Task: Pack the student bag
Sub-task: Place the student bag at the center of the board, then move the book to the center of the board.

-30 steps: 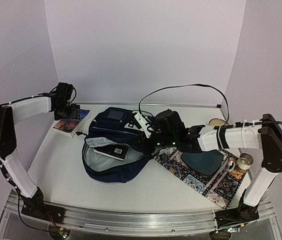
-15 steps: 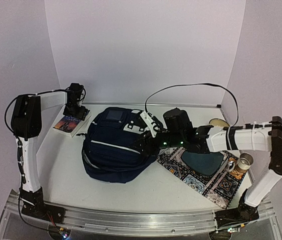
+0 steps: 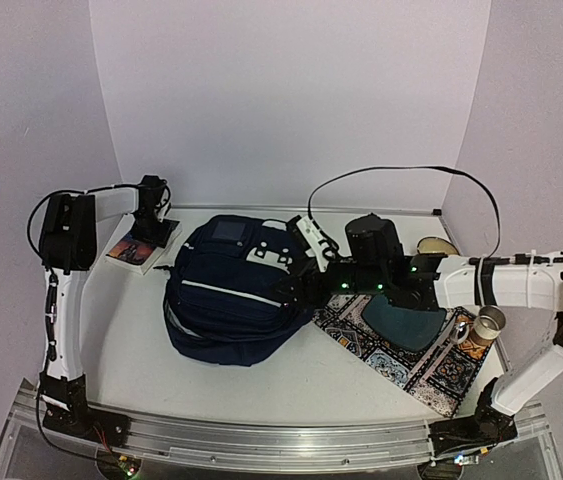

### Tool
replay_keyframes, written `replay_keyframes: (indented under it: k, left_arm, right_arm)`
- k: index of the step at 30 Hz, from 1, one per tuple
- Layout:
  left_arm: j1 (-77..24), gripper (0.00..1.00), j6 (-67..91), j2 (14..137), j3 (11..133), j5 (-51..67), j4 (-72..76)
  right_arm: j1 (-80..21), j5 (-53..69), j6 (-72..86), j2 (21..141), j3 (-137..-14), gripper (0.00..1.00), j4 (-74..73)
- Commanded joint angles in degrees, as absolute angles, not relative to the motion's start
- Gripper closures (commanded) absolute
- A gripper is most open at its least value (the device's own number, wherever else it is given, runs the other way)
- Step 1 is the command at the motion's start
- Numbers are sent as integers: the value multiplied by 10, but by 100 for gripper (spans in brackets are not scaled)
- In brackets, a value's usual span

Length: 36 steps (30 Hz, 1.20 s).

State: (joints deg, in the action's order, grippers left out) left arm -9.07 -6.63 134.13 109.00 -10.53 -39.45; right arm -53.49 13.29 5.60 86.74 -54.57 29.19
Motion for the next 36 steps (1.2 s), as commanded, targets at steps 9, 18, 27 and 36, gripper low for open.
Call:
replay_keyframes:
  k: [9,18,27,36]
  left_arm:
    - [-56,78,42,1292,949,-64,-446]
    - [-72,88,171,1116,702,-8,-440]
    - [-175,82,261,937,511,83,-383]
    - [-221,58,324,793,508,-36,-419]
  right_arm:
    - [-533,144,61,859,-541,25,331]
    - [-533,163,74,850,-510,25,366]
    - [-534,176,76,842,-496,25,374]
    - [-556,141,64,854,-500,24,356]
